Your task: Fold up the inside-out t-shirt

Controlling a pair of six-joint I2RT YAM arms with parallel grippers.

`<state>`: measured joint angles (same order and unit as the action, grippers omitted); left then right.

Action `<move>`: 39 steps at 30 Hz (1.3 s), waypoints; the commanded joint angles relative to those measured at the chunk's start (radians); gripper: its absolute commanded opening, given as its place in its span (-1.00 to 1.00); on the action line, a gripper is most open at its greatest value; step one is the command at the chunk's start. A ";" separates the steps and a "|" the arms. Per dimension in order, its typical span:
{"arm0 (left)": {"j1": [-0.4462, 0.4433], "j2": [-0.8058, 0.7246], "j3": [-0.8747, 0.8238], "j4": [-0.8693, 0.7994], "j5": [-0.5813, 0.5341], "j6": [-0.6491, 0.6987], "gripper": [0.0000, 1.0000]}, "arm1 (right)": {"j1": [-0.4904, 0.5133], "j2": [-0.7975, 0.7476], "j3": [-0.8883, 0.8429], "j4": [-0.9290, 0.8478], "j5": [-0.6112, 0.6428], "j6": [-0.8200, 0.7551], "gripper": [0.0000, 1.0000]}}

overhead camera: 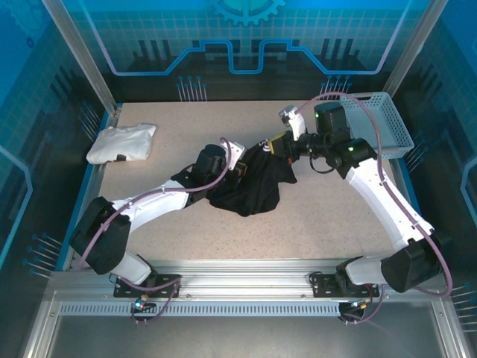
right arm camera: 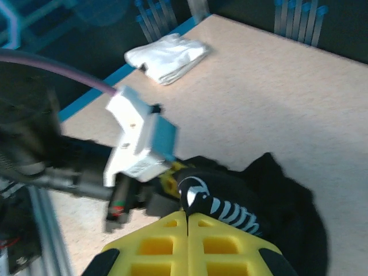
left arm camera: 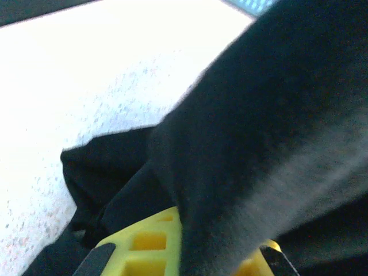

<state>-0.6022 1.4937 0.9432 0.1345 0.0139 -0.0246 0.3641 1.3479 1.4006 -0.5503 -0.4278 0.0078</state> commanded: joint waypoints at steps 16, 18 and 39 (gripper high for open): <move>0.064 -0.392 0.255 -0.008 0.176 -0.325 -1.00 | 0.023 0.018 0.198 0.186 -0.155 -0.019 -1.00; 0.068 -0.392 0.265 -0.053 0.093 -0.314 -1.00 | 0.009 -0.013 0.189 0.179 -0.096 -0.013 -1.00; 0.119 -0.416 0.241 -0.078 -0.034 -0.337 -1.00 | 0.065 0.023 0.118 0.162 0.040 0.178 -1.00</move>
<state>-0.4934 1.1065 1.1927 -0.0147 0.0193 -0.3462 0.3622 1.3659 1.4853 -0.3672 -0.4271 0.2077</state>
